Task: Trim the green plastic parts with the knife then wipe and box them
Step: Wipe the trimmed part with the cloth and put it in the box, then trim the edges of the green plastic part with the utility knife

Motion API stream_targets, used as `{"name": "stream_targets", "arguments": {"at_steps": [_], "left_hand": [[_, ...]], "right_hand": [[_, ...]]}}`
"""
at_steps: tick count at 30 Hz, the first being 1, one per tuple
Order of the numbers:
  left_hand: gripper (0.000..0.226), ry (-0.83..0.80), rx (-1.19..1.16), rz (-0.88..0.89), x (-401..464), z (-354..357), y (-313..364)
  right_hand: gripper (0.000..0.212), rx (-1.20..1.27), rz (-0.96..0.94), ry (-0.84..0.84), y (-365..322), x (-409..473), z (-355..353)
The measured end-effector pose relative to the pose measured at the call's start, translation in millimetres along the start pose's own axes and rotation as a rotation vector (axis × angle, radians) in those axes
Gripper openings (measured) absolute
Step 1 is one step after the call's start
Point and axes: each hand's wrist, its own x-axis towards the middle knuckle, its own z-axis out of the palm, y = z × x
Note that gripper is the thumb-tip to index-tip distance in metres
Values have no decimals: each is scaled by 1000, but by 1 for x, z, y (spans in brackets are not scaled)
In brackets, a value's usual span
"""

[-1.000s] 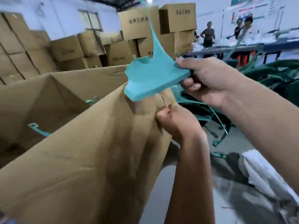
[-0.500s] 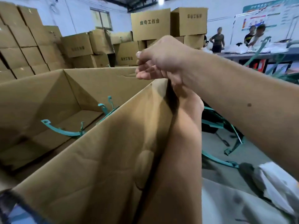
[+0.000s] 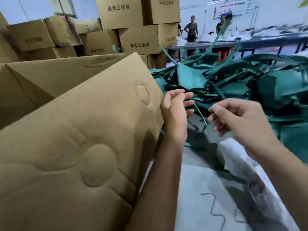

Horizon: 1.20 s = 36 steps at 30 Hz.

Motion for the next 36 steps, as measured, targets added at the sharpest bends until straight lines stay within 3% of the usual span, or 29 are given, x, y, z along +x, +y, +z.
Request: {"name": "stream_targets", "arguments": {"at_steps": [4, 6, 8, 10, 14, 17, 20, 27, 30, 36], "left_hand": [[11, -93, 212, -101, -37, 26, -64], [10, -94, 323, -104, -49, 37, -88], [10, -97, 576, 37, -65, 45, -108], [11, -51, 785, 236, -70, 36, -115], [16, 64, 873, 252, -60, 32, -133], [18, 88, 900, 331, -53, 26, -141], [18, 179, 979, 355, -50, 20, -147], [49, 314, 1287, 108, -33, -9, -141], [53, 370, 1199, 2, -23, -19, -133], [62, 588, 857, 120, -21, -22, -127]], "right_hand": [[22, -442, 126, 391, 73, -38, -79], [11, -666, 168, 501, 95, -53, -102], [5, -836, 206, 438, 112, -65, -119], [19, -968, 178, 260, 118, -64, -115], [35, -1239, 144, -29, 127, -57, -117], [30, -1249, 213, -70, 130, -53, -108], [26, -1273, 241, 24, 130, -54, -106], [30, -981, 267, 307, 123, -65, -110], [28, -942, 247, 310, 121, -67, -107], [24, -827, 190, 250, 123, -68, -101]]}}
